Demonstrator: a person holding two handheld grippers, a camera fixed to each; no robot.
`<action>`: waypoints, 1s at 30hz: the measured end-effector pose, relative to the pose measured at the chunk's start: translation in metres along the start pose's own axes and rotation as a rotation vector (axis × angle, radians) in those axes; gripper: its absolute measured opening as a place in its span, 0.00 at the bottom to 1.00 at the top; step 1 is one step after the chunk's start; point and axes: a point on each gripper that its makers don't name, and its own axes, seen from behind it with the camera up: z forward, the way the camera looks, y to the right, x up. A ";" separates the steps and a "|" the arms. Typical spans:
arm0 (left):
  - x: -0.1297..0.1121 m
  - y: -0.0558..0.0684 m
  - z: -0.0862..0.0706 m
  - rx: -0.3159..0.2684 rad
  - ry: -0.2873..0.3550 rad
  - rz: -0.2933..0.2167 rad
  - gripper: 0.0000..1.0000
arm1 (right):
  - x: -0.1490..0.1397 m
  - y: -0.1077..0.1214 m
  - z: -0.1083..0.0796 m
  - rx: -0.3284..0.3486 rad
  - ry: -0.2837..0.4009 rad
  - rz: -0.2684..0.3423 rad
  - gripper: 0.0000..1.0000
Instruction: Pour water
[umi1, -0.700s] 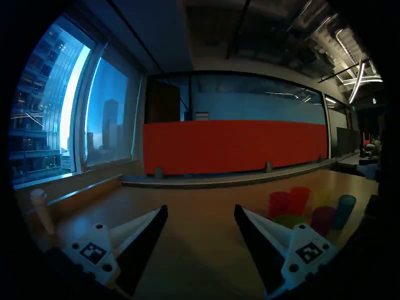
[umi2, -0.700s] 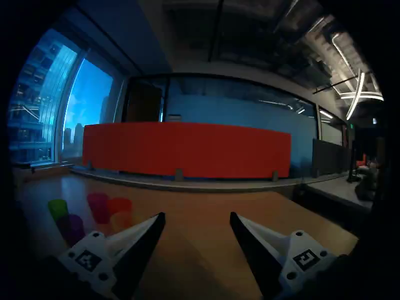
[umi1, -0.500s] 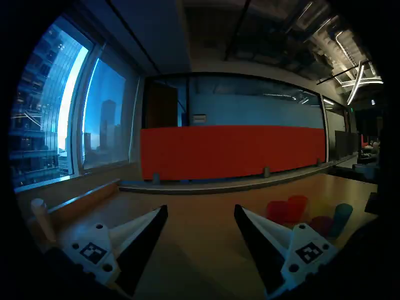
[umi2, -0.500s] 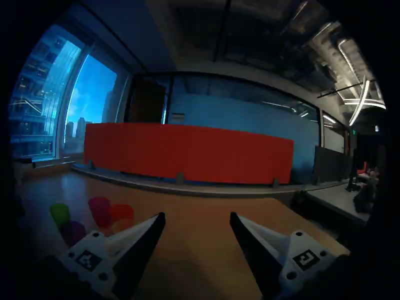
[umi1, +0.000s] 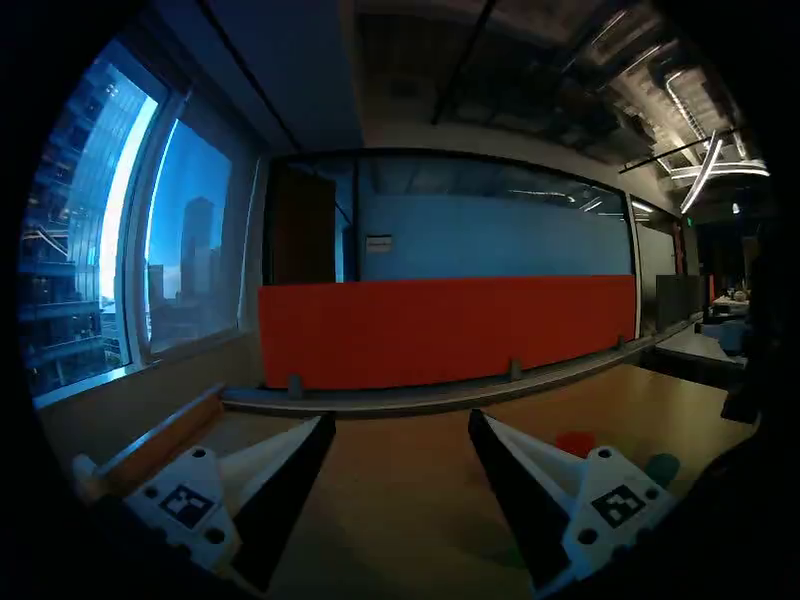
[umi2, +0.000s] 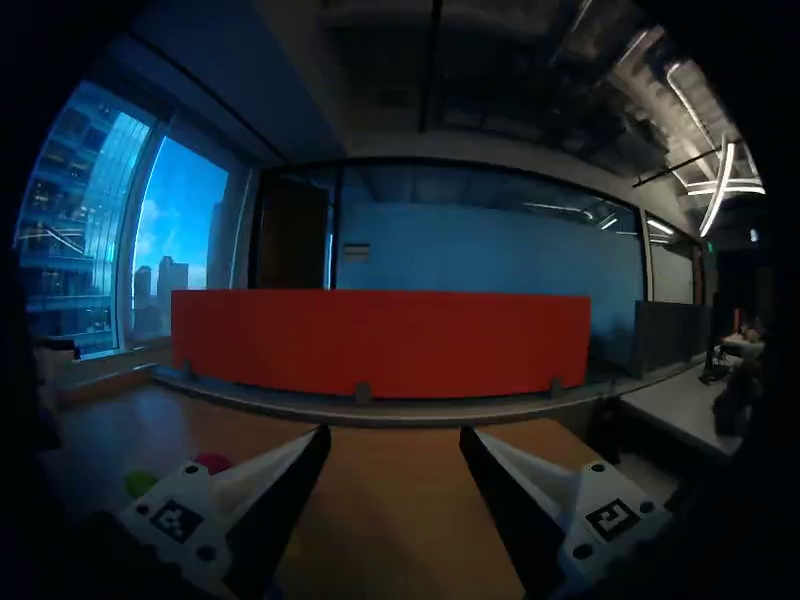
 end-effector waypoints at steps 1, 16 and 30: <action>0.006 0.000 0.001 -0.004 0.002 0.001 0.99 | 0.005 0.001 0.001 0.003 0.000 0.007 1.00; 0.070 0.010 0.015 -0.080 0.009 0.007 0.99 | 0.062 0.003 0.012 0.032 -0.002 0.059 1.00; 0.071 0.035 0.019 -0.236 -0.040 0.000 0.99 | 0.063 -0.017 0.013 0.152 -0.022 0.047 1.00</action>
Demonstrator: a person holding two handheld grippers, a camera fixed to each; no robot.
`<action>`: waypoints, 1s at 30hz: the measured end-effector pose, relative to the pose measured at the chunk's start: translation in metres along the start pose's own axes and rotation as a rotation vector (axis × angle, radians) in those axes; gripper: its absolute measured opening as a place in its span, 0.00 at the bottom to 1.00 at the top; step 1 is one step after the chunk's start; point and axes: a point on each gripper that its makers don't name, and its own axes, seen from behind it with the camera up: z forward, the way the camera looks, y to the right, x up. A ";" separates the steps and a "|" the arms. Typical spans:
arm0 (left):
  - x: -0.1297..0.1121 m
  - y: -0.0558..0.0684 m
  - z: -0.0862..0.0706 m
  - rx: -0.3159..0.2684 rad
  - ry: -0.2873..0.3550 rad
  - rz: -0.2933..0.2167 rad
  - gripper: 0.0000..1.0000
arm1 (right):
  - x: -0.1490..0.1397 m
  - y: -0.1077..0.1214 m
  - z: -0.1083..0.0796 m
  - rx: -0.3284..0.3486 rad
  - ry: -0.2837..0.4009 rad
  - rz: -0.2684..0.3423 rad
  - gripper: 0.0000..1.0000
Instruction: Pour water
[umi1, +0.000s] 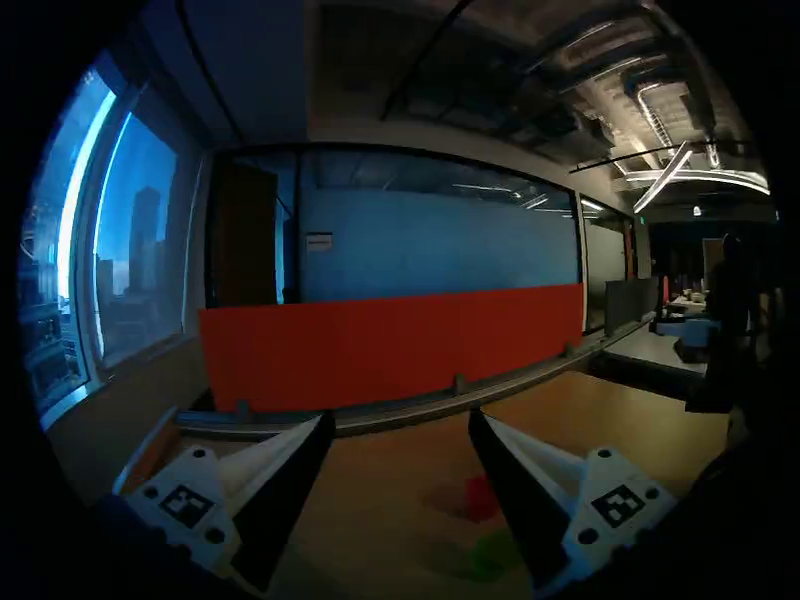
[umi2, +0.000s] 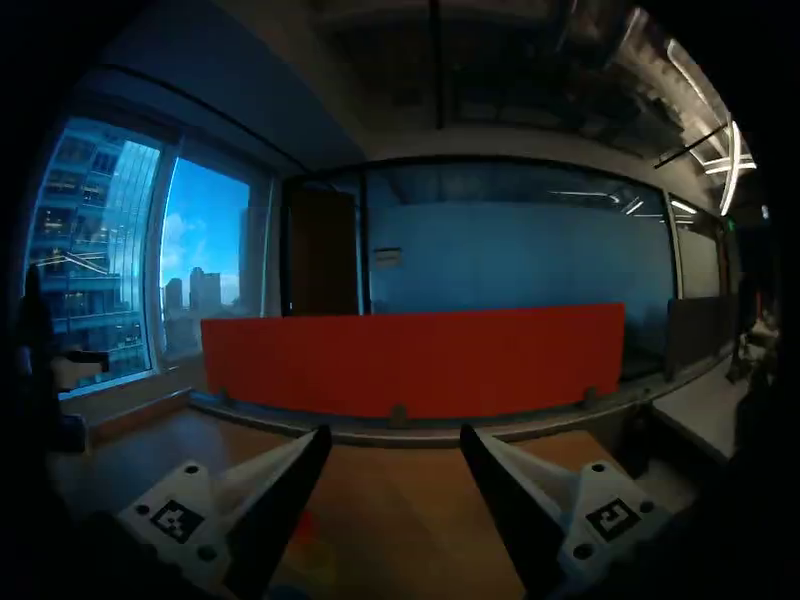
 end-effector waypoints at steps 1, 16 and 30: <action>-0.001 0.003 0.001 -0.015 -0.002 -0.003 0.99 | 0.000 -0.004 0.000 0.017 -0.001 -0.005 1.00; -0.003 0.033 0.009 -0.185 -0.023 -0.023 0.99 | 0.001 -0.053 -0.002 0.254 -0.020 -0.015 1.00; -0.015 0.061 0.007 -0.311 -0.042 -0.002 0.99 | -0.006 -0.073 -0.009 0.371 -0.074 -0.028 1.00</action>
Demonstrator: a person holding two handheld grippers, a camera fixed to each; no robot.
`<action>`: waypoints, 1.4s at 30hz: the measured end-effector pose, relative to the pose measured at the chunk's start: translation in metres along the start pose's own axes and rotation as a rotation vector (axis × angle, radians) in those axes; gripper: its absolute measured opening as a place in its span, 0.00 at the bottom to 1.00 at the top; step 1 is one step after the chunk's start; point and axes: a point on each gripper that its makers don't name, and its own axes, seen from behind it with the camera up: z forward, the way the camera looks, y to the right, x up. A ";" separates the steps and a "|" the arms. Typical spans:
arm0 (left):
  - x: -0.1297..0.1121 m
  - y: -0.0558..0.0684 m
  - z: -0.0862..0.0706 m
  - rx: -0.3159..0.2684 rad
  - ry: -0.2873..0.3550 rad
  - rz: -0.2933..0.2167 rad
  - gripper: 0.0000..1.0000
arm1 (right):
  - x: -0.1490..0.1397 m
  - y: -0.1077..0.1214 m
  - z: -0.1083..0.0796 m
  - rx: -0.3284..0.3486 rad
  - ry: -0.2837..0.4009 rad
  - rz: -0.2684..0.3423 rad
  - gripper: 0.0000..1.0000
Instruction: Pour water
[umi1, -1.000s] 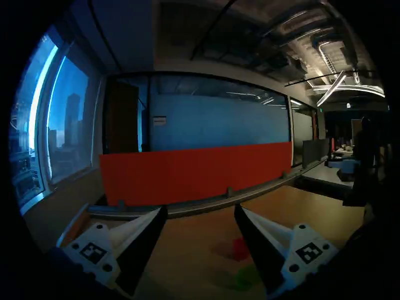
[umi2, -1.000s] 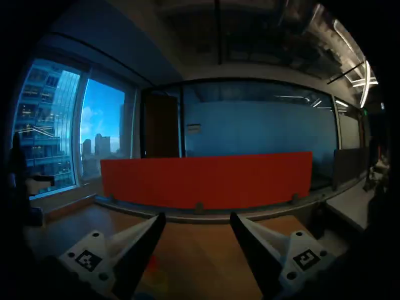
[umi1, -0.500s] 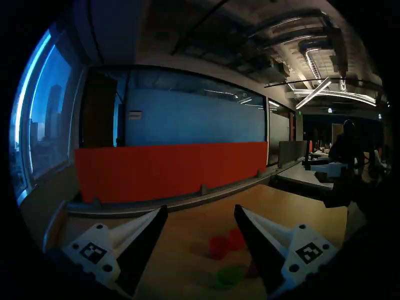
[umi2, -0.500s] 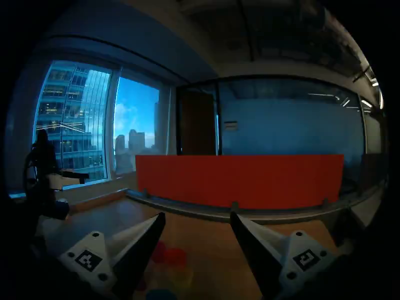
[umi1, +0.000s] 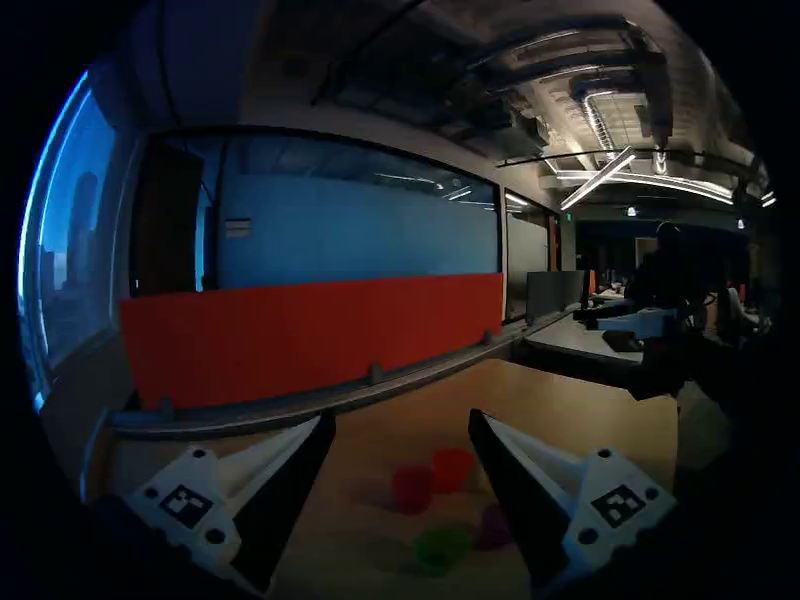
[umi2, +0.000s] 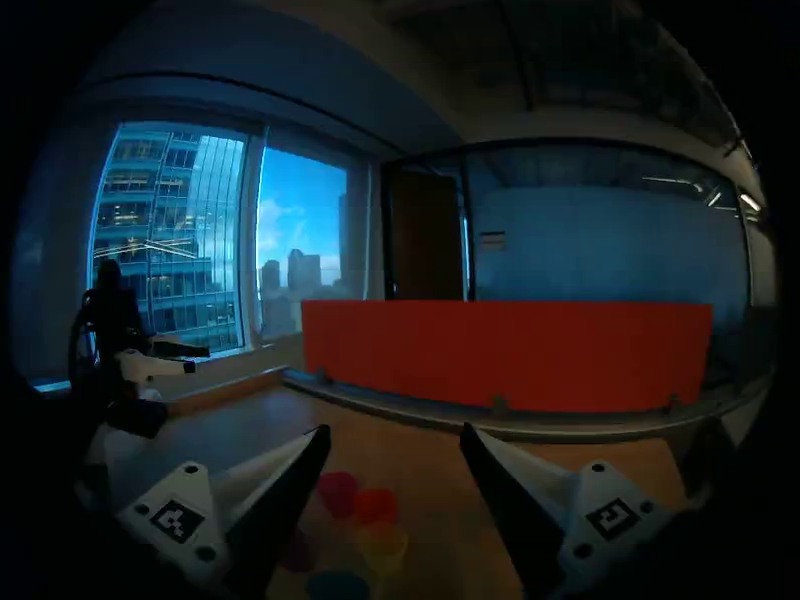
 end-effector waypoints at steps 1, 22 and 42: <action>-0.002 0.003 0.000 -0.015 -0.006 0.001 0.99 | -0.002 -0.002 0.000 0.011 -0.009 -0.004 1.00; -0.048 0.026 0.008 -0.165 -0.105 0.020 0.99 | -0.057 -0.026 -0.008 0.148 -0.203 -0.085 1.00; -0.115 0.023 0.017 -0.182 -0.228 0.046 0.99 | -0.126 -0.039 -0.008 0.192 -0.345 -0.115 1.00</action>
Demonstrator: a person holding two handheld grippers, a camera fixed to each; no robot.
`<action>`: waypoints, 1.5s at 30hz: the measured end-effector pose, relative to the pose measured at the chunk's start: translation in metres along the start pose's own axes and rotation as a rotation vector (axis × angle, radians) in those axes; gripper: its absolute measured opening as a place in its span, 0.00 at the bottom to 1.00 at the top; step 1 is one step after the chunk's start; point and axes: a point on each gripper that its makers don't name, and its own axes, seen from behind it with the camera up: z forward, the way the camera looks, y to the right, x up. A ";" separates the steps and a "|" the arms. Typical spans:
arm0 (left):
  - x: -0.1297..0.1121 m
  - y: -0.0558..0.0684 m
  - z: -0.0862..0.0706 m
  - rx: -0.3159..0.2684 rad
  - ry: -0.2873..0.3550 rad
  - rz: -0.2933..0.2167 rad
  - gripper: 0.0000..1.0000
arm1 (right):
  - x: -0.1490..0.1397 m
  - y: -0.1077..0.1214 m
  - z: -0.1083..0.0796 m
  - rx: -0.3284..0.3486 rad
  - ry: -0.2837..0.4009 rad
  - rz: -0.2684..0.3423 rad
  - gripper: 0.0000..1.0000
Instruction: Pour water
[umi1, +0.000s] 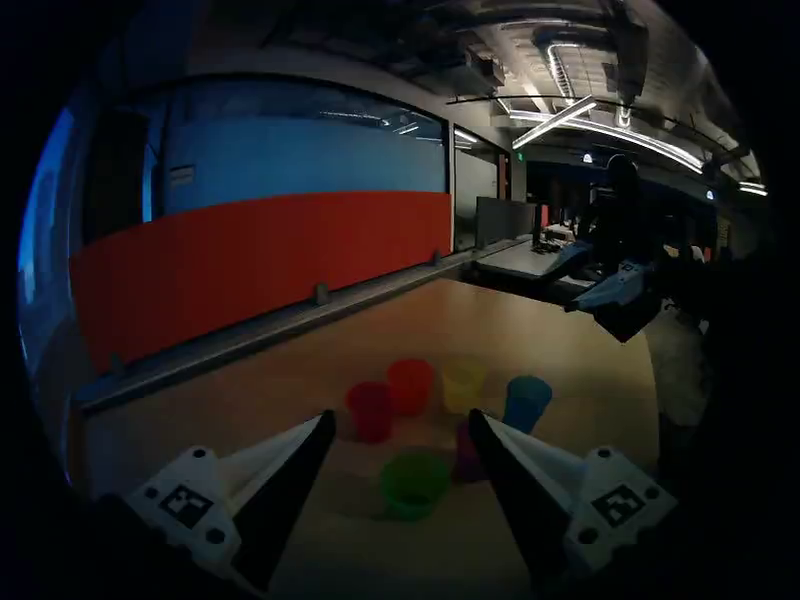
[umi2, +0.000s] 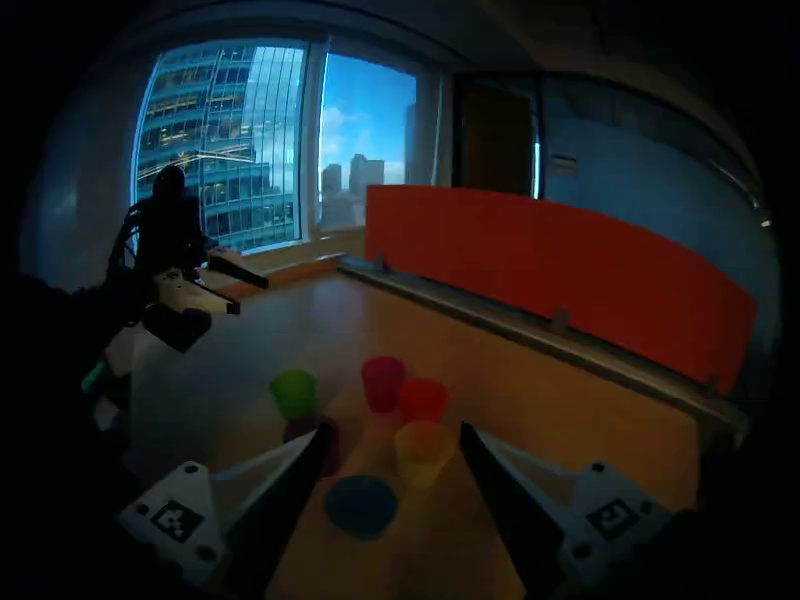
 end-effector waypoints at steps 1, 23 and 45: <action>-0.003 0.000 0.001 -0.002 -0.005 0.001 0.99 | -0.003 -0.001 0.002 0.003 -0.009 -0.002 1.00; -0.073 0.020 0.018 -0.078 -0.117 0.009 0.99 | -0.073 -0.012 0.028 0.041 -0.156 -0.020 1.00; -0.134 0.019 0.039 -0.091 -0.248 0.019 0.99 | -0.134 -0.027 0.040 0.086 -0.263 -0.008 1.00</action>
